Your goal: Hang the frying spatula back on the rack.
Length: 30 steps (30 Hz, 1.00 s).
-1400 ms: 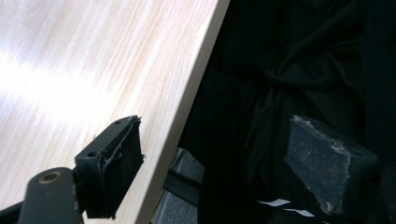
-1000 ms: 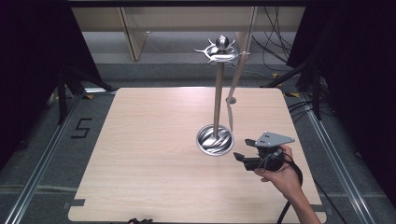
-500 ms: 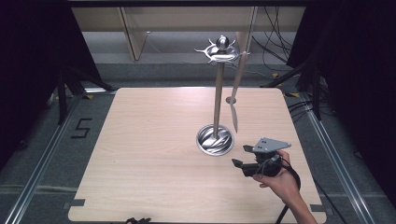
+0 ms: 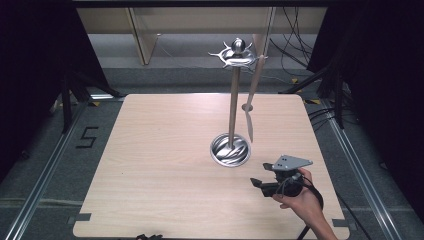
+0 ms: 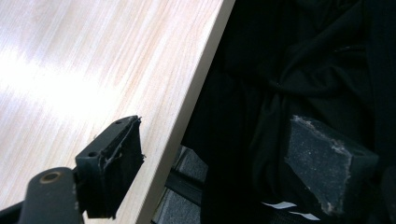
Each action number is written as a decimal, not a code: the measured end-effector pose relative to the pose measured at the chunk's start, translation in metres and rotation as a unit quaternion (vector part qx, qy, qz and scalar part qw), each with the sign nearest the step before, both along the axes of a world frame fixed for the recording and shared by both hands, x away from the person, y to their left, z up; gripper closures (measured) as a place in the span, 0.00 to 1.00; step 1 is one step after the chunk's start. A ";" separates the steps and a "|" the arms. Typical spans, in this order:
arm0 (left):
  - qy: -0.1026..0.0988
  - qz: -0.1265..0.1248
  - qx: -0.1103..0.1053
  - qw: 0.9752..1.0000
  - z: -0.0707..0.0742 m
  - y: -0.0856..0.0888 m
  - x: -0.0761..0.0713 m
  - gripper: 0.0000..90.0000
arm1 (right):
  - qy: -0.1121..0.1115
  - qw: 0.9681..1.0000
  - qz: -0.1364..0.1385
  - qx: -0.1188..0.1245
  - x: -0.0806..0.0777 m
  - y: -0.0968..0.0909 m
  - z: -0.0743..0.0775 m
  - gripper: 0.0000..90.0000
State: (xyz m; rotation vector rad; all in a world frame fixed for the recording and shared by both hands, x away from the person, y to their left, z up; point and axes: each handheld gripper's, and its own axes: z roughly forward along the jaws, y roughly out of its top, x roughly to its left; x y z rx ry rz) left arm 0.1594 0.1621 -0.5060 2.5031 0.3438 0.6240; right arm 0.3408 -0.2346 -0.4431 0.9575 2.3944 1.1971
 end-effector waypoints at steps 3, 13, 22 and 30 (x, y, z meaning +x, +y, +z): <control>0.004 -0.002 0.000 1.000 0.000 0.000 0.000 0.19 | 0.000 1.000 0.005 -0.001 -0.001 -0.002 -0.004 0.34; 0.005 -0.003 0.004 1.000 0.001 0.000 -0.001 0.19 | 0.015 1.000 0.002 0.012 -0.008 -0.012 -0.013 0.33; 0.007 -0.003 0.004 1.000 0.000 -0.001 -0.002 0.19 | 0.022 1.000 -0.007 0.013 -0.021 -0.014 -0.022 0.33; 0.003 -0.003 0.003 1.000 -0.001 -0.001 -0.001 0.19 | 0.026 1.000 0.005 0.011 -0.032 -0.017 -0.029 0.32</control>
